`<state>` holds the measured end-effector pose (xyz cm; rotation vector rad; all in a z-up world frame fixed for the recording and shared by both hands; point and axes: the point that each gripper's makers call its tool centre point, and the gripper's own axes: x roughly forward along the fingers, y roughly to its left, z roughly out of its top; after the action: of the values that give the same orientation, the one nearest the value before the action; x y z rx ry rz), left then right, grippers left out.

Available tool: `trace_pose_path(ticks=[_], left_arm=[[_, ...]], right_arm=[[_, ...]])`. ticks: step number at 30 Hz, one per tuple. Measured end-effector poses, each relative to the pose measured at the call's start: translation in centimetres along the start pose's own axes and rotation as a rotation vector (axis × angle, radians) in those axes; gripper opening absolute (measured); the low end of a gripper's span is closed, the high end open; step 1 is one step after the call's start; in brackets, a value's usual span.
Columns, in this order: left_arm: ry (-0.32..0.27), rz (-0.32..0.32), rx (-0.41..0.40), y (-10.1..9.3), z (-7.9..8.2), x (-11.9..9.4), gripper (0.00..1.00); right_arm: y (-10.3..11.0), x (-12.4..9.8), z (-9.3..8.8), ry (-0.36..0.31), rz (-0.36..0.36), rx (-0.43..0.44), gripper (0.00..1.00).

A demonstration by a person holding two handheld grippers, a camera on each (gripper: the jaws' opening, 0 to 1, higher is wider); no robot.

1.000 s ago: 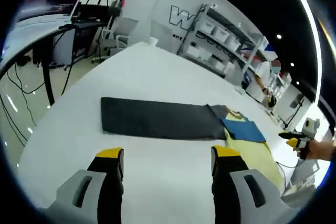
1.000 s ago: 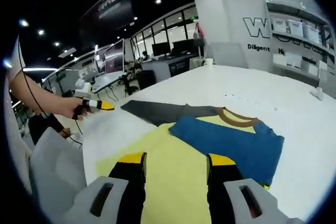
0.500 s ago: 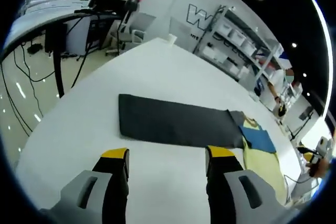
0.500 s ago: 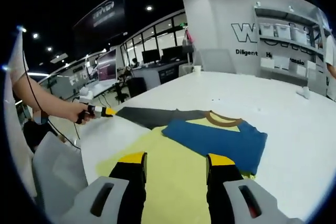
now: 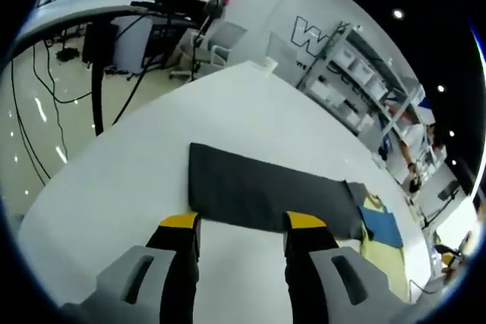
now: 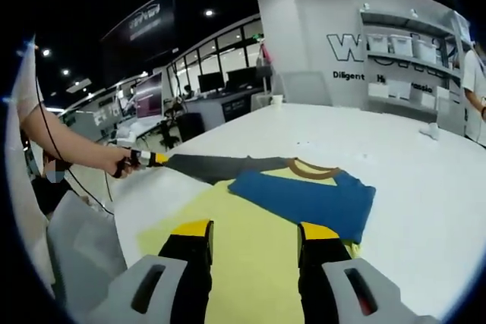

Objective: Fold the garment on the visible template until the final outline fits inside the template.

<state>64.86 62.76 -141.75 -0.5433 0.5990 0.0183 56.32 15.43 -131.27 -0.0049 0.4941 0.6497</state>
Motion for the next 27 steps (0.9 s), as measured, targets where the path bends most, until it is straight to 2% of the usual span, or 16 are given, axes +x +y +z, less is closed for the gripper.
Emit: trace_pose_path(ticks=[4,7,17,27], left_arm=[[-0.002,0.017,-0.024,-0.3,0.1,0.1,0.32],[-0.003,0.051,-0.042,0.2,0.1,0.2,0.22],[-0.03,0.085,-0.085,0.7,0.8,-0.1,0.02],[-0.045,0.057,-0.07,0.3,1.8,-0.6,0.01]], right_arm=[[-0.2,-0.1,0.2,-0.003,-0.007,0.001,0.4],[-0.4,-0.2,0.3,-0.003,-0.013,0.001,0.39],[-0.7,-0.3,0.5,0.0,-0.021,0.0,0.38],[-0.9,-0.2,0.3,0.0,-0.021,0.005,0.38]])
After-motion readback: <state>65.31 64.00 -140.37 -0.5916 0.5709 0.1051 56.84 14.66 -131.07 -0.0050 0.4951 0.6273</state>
